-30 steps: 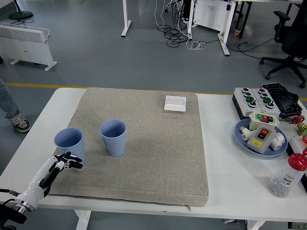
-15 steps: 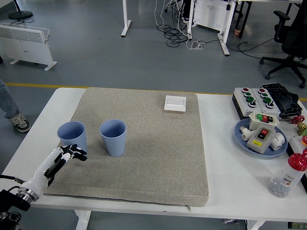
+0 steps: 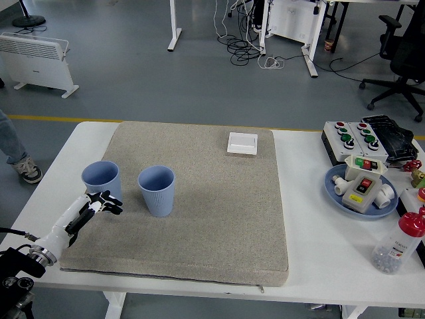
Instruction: Push cup pick cup insert cup
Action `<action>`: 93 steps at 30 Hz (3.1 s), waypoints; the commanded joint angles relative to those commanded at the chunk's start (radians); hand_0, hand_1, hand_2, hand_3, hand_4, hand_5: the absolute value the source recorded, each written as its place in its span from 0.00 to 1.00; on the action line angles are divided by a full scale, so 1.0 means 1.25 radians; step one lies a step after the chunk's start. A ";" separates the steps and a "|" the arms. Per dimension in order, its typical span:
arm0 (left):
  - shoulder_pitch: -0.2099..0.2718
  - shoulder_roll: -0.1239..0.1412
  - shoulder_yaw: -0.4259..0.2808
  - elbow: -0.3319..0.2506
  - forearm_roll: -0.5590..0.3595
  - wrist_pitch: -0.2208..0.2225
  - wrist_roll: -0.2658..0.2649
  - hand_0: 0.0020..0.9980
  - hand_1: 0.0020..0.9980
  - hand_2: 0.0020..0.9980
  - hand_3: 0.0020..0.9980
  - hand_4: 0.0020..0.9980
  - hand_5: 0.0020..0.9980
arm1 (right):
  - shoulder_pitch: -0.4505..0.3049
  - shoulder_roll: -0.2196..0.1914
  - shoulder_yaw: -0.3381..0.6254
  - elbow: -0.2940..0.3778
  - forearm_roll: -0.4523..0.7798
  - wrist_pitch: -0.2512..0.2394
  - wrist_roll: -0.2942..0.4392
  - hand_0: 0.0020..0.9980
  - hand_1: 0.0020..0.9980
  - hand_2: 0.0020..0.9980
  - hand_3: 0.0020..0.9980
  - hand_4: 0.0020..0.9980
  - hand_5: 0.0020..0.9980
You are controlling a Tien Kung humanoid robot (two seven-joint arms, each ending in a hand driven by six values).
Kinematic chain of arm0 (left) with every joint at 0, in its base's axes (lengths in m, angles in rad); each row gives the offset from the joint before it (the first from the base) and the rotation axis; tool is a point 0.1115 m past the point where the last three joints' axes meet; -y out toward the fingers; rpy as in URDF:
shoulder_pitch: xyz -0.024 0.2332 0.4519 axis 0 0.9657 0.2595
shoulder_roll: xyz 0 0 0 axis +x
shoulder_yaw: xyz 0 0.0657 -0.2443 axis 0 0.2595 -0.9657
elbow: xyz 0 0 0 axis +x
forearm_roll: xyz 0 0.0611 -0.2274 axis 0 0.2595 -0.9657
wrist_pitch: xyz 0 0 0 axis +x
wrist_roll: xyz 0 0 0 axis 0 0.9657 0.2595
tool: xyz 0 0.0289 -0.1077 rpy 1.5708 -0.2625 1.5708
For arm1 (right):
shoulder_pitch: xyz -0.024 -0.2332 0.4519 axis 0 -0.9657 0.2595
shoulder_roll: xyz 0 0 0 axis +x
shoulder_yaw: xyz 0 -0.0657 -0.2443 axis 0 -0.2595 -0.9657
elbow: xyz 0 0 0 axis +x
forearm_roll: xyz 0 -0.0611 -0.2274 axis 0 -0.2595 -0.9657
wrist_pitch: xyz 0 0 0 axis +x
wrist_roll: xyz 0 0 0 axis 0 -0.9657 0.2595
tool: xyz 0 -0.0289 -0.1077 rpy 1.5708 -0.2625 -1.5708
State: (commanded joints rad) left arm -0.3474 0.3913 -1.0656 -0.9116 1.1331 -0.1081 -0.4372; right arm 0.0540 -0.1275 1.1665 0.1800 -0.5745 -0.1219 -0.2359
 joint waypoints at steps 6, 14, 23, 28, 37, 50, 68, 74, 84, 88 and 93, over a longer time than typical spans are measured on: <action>-0.026 0.000 0.011 0.038 -0.004 -0.003 -0.004 0.73 0.56 0.52 0.52 0.56 1.00 | -0.002 0.000 -0.003 0.000 -0.001 0.000 -0.001 0.73 0.65 0.65 0.58 0.12 0.47; -0.063 0.000 0.030 0.071 -0.005 -0.004 -0.007 0.73 0.56 0.52 0.52 0.56 1.00 | 0.002 -0.001 -0.007 0.000 0.003 0.000 -0.001 0.73 0.65 0.65 0.58 0.12 0.47; -0.110 0.004 0.071 0.117 -0.019 -0.008 -0.011 0.73 0.56 0.52 0.52 0.56 1.00 | 0.006 -0.001 -0.009 0.000 0.005 0.000 -0.002 0.73 0.65 0.65 0.58 0.12 0.47; -0.144 0.002 0.092 0.150 -0.031 -0.012 -0.014 0.73 0.56 0.52 0.52 0.56 1.00 | 0.008 -0.001 -0.010 0.000 0.005 0.000 -0.002 0.73 0.65 0.65 0.58 0.12 0.47; -0.179 -0.007 0.123 0.185 -0.047 -0.017 -0.018 0.74 0.56 0.52 0.52 0.56 1.00 | 0.009 -0.001 -0.010 0.000 0.006 0.000 -0.002 0.72 0.65 0.65 0.58 0.12 0.47; -0.214 -0.015 0.170 0.225 -0.066 -0.021 -0.025 0.76 0.58 0.54 0.52 0.55 1.00 | 0.010 -0.001 -0.009 0.000 0.002 0.000 -0.002 0.72 0.65 0.65 0.58 0.12 0.47; -0.124 0.059 0.052 0.018 0.003 -0.011 -0.018 0.56 0.54 0.51 0.51 0.55 1.00 | 0.008 -0.002 -0.004 0.000 0.001 0.000 -0.002 0.73 0.65 0.65 0.58 0.13 0.47; -0.121 0.087 -0.004 -0.108 0.051 0.005 -0.026 0.47 0.52 0.51 0.50 0.57 1.00 | 0.005 -0.001 -0.003 0.000 0.000 -0.001 -0.002 0.72 0.65 0.65 0.58 0.12 0.47; -0.235 0.116 0.080 -0.228 0.234 -0.023 0.191 0.92 0.89 0.99 0.92 0.93 0.75 | 0.002 -0.002 -0.006 0.000 0.005 -0.002 -0.003 0.72 0.65 0.65 0.58 0.13 0.47; -0.303 0.114 0.167 -0.204 0.295 -0.057 0.272 0.98 0.95 1.00 1.00 1.00 0.64 | 0.000 -0.002 -0.009 0.000 0.009 -0.003 -0.004 0.72 0.65 0.65 0.58 0.13 0.48; -0.378 0.100 0.264 -0.163 0.340 -0.088 0.327 0.98 0.95 1.00 1.00 1.00 0.64 | -0.002 -0.002 -0.014 0.000 0.015 -0.003 -0.003 0.72 0.65 0.65 0.58 0.13 0.48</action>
State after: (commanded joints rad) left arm -0.8197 0.5166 -0.7358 -1.1159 1.5584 -0.2187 -0.0289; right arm 0.0519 -0.1304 1.1489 0.1800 -0.5554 -0.1258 -0.2403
